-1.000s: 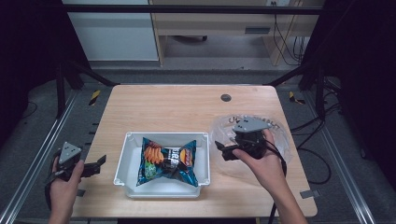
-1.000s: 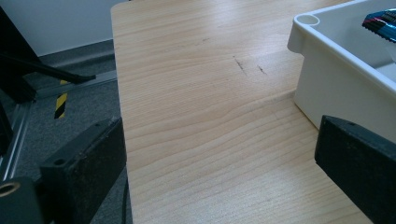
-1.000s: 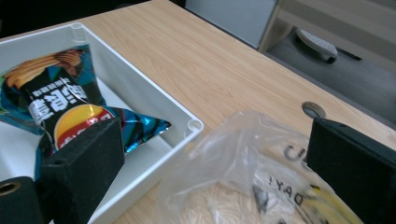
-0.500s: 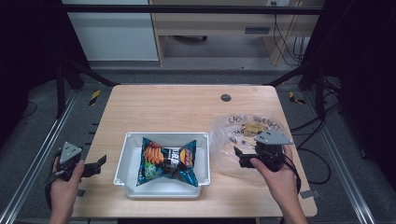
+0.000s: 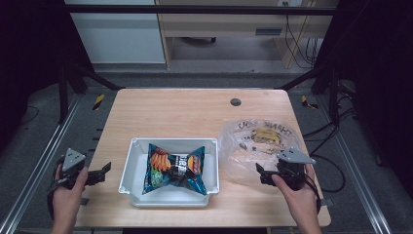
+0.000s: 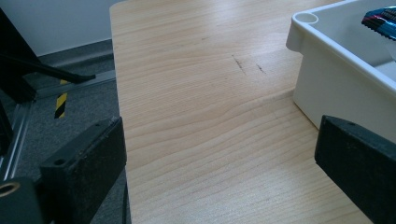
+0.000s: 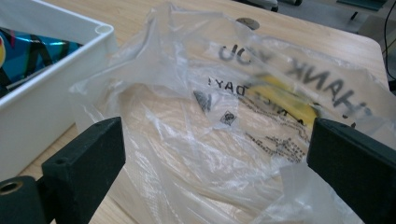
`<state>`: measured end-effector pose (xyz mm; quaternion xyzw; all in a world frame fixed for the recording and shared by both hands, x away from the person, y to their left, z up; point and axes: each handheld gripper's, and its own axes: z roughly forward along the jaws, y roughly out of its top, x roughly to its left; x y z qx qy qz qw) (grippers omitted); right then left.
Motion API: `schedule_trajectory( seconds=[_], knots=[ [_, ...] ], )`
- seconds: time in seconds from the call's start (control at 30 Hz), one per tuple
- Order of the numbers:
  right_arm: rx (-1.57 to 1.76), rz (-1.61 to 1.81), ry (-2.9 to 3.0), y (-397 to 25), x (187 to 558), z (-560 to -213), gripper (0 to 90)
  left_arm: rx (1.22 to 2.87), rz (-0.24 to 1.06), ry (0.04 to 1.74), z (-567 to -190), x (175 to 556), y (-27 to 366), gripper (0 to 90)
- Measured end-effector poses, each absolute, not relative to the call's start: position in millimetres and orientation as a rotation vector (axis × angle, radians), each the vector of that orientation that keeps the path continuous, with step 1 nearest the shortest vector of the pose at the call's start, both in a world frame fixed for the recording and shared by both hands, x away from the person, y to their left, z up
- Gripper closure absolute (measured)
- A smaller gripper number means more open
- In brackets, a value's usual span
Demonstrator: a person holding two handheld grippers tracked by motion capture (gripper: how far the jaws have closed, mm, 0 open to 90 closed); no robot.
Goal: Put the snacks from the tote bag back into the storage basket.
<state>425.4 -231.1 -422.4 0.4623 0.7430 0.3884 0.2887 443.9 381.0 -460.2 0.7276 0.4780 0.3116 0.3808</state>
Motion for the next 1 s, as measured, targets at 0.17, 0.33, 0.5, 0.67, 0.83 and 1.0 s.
schedule_trajectory(
  seconds=[0.17,0.33,0.5,0.67,0.83,1.0],
  knots=[
    [1.253,1.020,1.980,-235,425,-434,5.4,1.856,0.793,1.221,-460,444,381,2.1],
    [1.265,1.019,1.983,-237,425,-443,5.8,1.856,0.794,1.222,-460,444,381,2.1],
    [1.276,1.026,1.988,-239,424,-453,6.2,1.857,0.794,1.222,-460,444,381,2.1],
    [1.273,1.036,1.993,-239,424,-457,6.3,1.860,0.794,1.221,-460,444,381,2.1],
    [1.261,1.033,2.007,-238,424,-461,6.7,1.864,0.790,1.223,-461,444,381,2.0],
    [1.259,1.037,2.029,-236,423,-465,6.8,1.864,0.789,1.221,-461,444,381,2.1]
  ],
)
